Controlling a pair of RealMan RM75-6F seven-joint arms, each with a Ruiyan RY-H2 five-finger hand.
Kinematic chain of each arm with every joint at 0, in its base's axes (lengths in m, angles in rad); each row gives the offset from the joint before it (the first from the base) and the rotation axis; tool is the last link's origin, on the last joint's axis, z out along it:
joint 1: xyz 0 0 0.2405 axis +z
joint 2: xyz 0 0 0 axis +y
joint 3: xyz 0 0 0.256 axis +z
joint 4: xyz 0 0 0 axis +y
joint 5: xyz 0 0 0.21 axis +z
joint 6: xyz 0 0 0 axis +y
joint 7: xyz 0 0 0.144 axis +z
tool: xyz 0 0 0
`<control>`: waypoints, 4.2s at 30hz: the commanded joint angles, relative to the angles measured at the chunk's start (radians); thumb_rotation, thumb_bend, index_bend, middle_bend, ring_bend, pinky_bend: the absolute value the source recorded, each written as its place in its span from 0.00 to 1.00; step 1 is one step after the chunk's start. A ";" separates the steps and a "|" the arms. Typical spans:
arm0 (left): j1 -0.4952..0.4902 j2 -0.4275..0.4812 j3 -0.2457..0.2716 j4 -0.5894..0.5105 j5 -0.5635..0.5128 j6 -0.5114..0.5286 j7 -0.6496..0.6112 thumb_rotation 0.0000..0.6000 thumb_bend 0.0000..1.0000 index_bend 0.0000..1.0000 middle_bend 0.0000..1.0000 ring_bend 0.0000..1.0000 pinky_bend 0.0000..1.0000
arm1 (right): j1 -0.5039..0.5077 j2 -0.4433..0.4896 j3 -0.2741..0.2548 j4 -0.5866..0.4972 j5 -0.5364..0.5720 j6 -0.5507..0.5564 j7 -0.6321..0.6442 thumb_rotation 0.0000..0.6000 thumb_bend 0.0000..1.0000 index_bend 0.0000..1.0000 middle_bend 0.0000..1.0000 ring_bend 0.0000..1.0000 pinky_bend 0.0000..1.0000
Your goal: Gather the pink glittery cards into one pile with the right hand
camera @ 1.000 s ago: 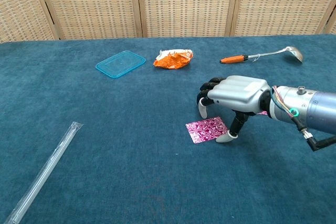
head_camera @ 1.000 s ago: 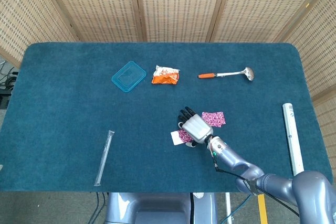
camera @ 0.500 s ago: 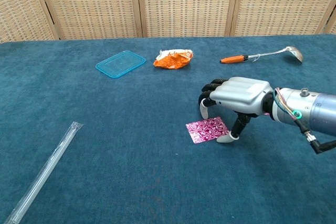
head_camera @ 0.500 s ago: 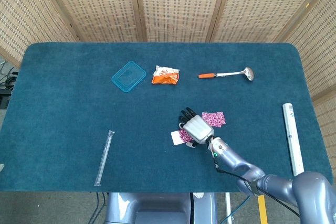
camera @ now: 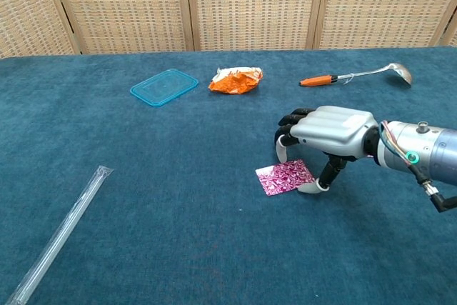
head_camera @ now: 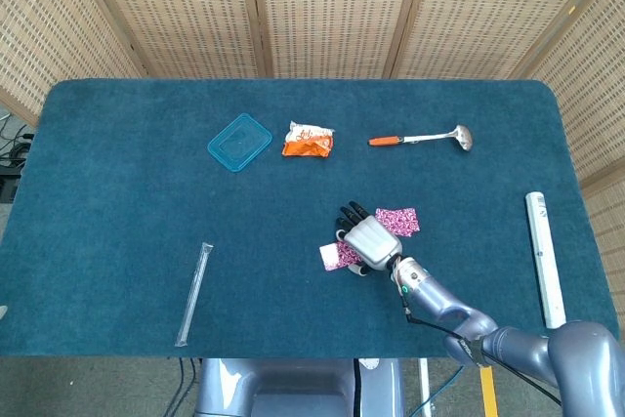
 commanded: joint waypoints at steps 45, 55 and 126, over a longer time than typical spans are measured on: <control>-0.007 0.000 0.003 -0.039 0.013 0.005 0.056 1.00 0.05 0.00 0.00 0.00 0.00 | -0.068 0.135 0.018 0.105 0.034 0.039 0.126 1.00 0.36 0.47 0.19 0.00 0.00; -0.007 0.001 0.004 -0.040 0.013 0.005 0.061 1.00 0.05 0.00 0.00 0.00 0.00 | -0.067 0.119 0.013 0.154 0.019 0.027 0.167 1.00 0.25 0.43 0.18 0.00 0.00; -0.052 -0.067 0.034 -0.040 0.172 0.006 0.048 1.00 0.05 0.00 0.00 0.00 0.00 | -0.646 0.549 0.001 -0.505 0.040 0.687 0.027 1.00 0.34 0.38 0.19 0.00 0.00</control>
